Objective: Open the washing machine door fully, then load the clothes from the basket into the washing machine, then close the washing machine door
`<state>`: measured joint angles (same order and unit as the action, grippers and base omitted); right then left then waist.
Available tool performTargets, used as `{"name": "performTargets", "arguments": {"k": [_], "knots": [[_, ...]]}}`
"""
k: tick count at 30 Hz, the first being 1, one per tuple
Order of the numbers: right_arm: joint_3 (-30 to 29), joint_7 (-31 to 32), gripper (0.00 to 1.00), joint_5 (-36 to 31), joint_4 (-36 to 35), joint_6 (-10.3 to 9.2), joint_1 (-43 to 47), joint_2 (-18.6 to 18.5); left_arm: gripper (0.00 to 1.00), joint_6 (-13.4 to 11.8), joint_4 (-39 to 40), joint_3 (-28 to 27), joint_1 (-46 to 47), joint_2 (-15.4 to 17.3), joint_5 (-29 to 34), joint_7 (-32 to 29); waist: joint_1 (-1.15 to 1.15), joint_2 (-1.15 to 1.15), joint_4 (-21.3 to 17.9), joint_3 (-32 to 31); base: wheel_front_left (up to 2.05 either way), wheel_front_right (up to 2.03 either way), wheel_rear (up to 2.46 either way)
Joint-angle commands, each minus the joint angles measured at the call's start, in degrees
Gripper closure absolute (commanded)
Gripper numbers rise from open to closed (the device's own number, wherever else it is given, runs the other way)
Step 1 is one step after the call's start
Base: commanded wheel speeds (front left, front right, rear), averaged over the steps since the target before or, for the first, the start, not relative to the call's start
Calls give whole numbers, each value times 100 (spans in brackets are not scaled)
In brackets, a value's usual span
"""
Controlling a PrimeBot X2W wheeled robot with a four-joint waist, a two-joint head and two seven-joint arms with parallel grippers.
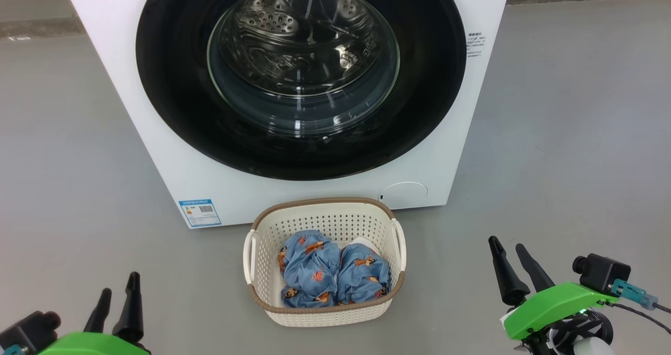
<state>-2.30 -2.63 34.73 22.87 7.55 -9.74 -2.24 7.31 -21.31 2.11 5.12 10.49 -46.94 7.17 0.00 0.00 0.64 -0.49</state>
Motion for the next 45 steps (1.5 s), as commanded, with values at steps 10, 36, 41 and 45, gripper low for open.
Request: {"name": "performTargets", "arguments": {"k": [10,36,41,45], "knots": [[204,-79,0,-831,-144,-5,-359,-62,0,13,35,-99,312,352,736,230,0,0,-17,11,0,0,0],[337,-160,0,-2596,-123,-6,-558,-68,0,17,247,-32,265,643,2230,669,0,0,-31,-48,0,0,0],[372,-170,0,-2864,-101,-6,-582,-70,0,17,125,39,264,713,2414,737,0,0,-46,-53,0,0,0],[385,-177,0,-3060,-99,-6,-600,-72,0,18,6,108,293,756,2520,783,0,0,-43,-57,0,0,0]]}}
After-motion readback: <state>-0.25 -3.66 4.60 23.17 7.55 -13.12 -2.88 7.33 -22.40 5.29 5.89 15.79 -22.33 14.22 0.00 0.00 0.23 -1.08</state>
